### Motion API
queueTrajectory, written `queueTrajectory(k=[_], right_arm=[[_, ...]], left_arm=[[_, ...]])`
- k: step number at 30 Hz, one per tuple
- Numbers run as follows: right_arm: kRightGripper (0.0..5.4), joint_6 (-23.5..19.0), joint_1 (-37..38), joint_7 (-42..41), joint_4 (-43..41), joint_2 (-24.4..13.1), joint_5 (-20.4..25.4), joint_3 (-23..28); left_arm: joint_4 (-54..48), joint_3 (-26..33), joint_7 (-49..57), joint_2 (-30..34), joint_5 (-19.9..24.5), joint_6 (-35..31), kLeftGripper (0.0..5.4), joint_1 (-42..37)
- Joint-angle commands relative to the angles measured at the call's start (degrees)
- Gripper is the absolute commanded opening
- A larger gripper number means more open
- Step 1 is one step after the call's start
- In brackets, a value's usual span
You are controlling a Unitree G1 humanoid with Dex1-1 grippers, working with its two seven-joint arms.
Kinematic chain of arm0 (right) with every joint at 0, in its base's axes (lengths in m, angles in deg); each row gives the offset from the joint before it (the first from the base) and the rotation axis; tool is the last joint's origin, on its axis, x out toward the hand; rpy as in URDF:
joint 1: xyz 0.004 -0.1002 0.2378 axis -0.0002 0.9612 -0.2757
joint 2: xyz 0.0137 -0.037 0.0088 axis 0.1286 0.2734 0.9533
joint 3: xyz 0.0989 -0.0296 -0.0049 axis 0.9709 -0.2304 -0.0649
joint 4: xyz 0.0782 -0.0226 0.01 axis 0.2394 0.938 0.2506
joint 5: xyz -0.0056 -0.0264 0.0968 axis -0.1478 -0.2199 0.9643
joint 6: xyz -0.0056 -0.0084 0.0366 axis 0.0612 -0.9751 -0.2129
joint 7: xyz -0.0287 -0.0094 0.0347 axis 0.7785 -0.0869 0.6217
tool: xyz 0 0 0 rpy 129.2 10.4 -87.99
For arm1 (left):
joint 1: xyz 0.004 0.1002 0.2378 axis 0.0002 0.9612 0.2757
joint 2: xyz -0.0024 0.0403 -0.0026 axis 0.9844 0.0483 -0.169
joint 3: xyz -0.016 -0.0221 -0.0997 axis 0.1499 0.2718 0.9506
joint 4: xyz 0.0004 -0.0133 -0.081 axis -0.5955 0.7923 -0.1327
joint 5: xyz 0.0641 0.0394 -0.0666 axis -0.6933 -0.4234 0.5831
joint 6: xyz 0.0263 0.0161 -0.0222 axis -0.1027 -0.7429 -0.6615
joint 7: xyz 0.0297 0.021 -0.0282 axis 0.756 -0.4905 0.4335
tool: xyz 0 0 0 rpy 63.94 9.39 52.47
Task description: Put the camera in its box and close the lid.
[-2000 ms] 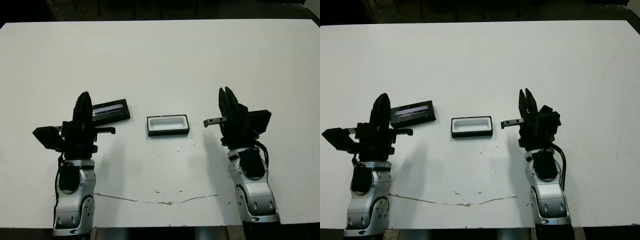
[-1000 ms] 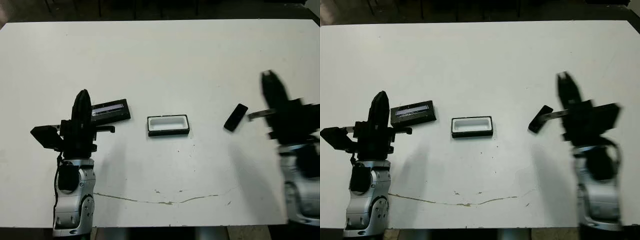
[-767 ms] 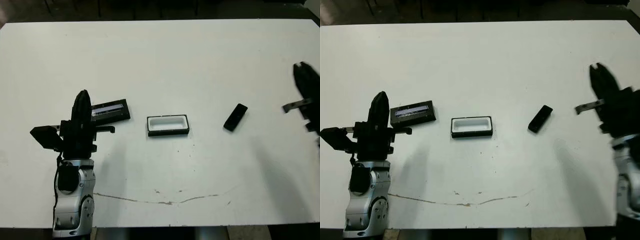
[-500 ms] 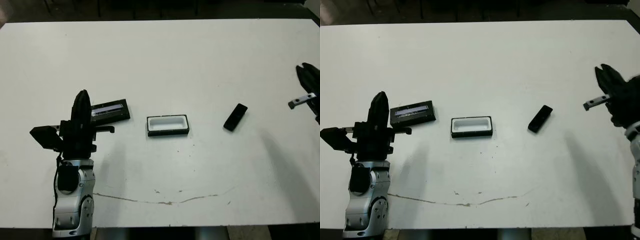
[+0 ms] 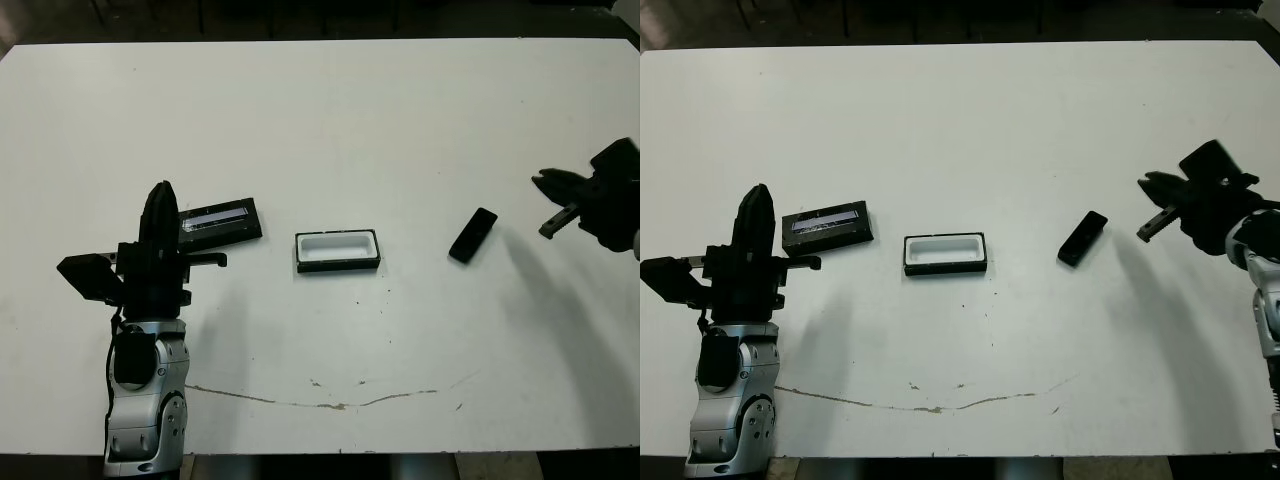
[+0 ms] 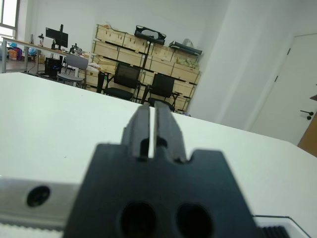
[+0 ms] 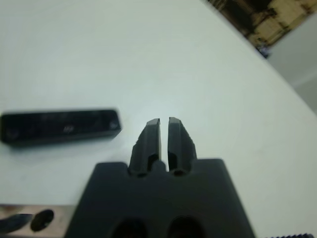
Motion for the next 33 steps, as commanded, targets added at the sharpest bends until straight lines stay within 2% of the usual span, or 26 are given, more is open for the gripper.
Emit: queueTrajectory(k=[1, 11, 17, 19, 30, 33], right_arm=[[0.0, 1.2, -1.5, -4.8, 3.3, -2.4, -2.0, -3.1], [0.0, 3.1, -3.7, -11.7, 6.3, -3.5, -4.4, -6.4], [0.0, 1.9, -5.1, -14.2, 7.0, -3.6, -6.4, -8.4], [0.0, 1.6, -5.7, -15.0, 7.8, -3.3, -6.7, -9.0], [0.0, 6.4, -9.1, -16.4, 14.5, -0.1, -8.2, -11.9], [0.0, 5.7, -9.8, -15.8, 14.8, 0.7, -9.5, -13.0]], left_arm=[[0.7, 0.1, 0.0, 0.3, 0.2, -0.5, 0.01, 1.1], [0.9, 0.1, -0.4, 0.3, 0.6, -0.5, 0.01, 1.1], [1.4, 0.1, -0.7, 0.5, 0.3, 0.2, 0.01, 1.0], [1.3, 0.2, -0.7, 0.4, 0.3, 0.1, 0.01, 1.1], [1.5, -0.1, -0.8, 0.2, 0.6, 0.3, 0.01, 1.3], [1.6, 0.0, -1.1, 0.3, 0.8, 0.5, 0.01, 1.4]])
